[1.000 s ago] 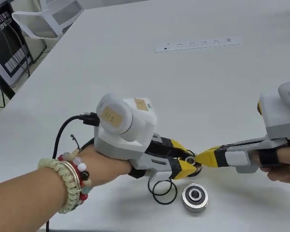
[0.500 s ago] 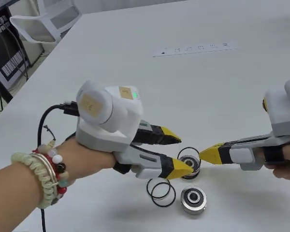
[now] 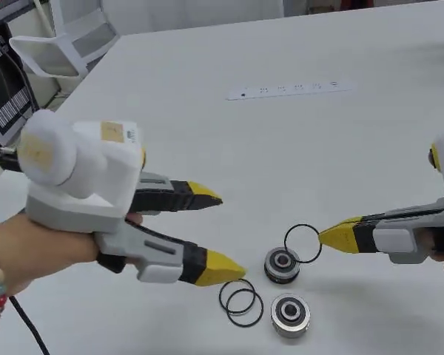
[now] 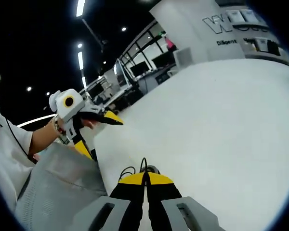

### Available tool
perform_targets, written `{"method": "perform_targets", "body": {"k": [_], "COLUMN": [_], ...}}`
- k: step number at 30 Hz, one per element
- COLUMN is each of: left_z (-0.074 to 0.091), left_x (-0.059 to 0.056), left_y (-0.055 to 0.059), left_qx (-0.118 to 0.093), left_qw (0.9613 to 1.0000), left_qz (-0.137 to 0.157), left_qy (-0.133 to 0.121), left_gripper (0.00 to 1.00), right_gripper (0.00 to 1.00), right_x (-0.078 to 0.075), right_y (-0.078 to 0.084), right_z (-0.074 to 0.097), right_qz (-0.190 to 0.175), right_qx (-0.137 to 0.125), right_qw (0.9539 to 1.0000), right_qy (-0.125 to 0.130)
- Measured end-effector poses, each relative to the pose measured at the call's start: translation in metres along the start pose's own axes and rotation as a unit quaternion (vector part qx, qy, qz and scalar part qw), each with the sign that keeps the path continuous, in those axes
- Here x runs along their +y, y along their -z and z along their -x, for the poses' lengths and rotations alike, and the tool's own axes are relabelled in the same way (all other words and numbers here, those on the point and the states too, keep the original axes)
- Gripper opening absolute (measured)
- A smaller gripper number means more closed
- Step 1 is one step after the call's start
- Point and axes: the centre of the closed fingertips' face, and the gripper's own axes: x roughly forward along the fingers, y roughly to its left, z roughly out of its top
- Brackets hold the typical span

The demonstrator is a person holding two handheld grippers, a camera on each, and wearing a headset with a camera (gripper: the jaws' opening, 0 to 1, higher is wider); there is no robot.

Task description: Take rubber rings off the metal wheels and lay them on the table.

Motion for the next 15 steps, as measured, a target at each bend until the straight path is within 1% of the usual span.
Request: {"method": "perform_targets", "body": {"k": [3,5,6,7,9,11,15], "left_z": [0.015,0.025,0.029,0.035,0.044,0.052,0.066], "left_x": [0.001,0.006,0.006,0.008,0.012,0.013,0.014], "left_y": [0.006,0.009,0.01,0.009,0.009,0.011,0.014], "left_qx": [0.005,0.005,0.004,-0.004,-0.012,-0.018,-0.028], "left_qw": [0.9999,0.9995,0.9994,0.999,0.9981,0.9972,0.9952], "left_qz": [0.0,0.001,0.003,0.009,0.02,0.024,0.032], "left_qy": [-0.012,-0.032,-0.035,-0.043,-0.057,-0.068,-0.089], "left_gripper": [0.63,0.65,0.66,0.66,0.67,0.67,0.67], "right_gripper": [0.0,0.0,0.0,0.0,0.0,0.0,0.0], "right_x": [0.003,0.006,0.007,0.009,0.012,0.013,0.02], "right_y": [-0.003,-0.003,-0.004,-0.004,-0.005,-0.006,-0.013], "right_z": [0.007,0.01,0.012,0.014,0.017,0.018,0.024], "right_qz": [0.01,0.018,0.019,0.026,0.037,0.04,0.054], "right_qx": [-0.004,-0.002,-0.001,0.0,0.004,0.005,0.005], "right_qw": [0.9999,0.9998,0.9998,0.9997,0.9993,0.9992,0.9985], "right_qy": [0.001,-0.002,-0.003,-0.004,-0.004,-0.005,-0.009]}}
